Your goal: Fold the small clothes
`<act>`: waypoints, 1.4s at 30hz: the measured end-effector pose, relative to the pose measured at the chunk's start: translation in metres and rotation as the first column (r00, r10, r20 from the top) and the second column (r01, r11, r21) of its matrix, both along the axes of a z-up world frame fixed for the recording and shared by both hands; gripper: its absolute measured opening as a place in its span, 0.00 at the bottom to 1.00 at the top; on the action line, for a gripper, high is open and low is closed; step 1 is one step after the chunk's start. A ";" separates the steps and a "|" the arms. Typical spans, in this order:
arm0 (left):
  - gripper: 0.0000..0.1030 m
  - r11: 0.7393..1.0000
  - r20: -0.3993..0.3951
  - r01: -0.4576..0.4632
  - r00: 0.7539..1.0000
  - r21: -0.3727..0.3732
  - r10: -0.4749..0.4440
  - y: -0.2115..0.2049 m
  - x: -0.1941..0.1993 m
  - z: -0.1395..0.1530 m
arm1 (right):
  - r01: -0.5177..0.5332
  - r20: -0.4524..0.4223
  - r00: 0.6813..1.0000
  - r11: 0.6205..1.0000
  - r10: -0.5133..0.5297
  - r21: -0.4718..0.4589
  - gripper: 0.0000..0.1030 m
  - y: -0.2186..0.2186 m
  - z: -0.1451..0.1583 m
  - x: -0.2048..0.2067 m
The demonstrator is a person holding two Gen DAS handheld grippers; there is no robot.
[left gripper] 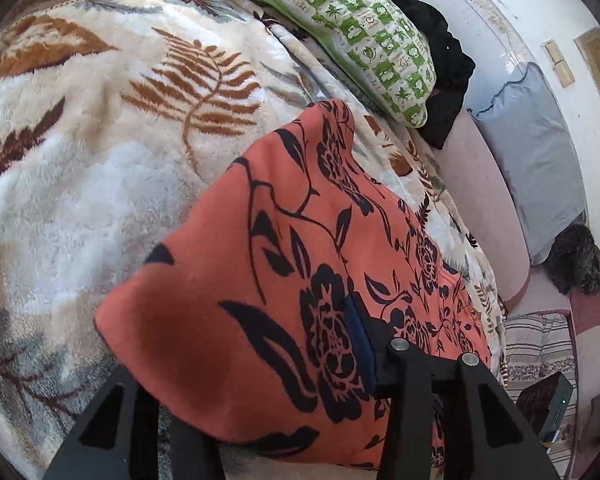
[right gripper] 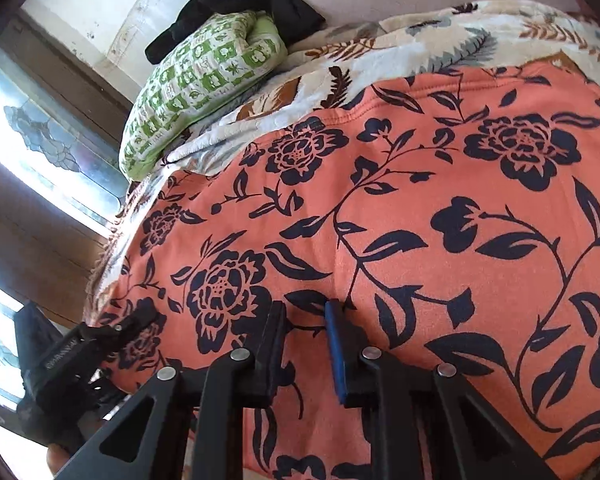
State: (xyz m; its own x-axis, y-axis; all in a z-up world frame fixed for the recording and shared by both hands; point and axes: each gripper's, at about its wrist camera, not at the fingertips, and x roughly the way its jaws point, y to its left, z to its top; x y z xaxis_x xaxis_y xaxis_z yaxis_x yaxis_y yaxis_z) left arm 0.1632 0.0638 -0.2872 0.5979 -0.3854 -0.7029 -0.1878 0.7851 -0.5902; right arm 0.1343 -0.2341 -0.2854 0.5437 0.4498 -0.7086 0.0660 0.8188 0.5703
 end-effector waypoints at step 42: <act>0.79 0.722 -0.031 0.513 0.824 0.464 -0.566 -0.206 -0.021 0.048 | 0.294 -0.124 0.956 0.887 -0.267 0.357 0.74 -0.190 0.010 -0.029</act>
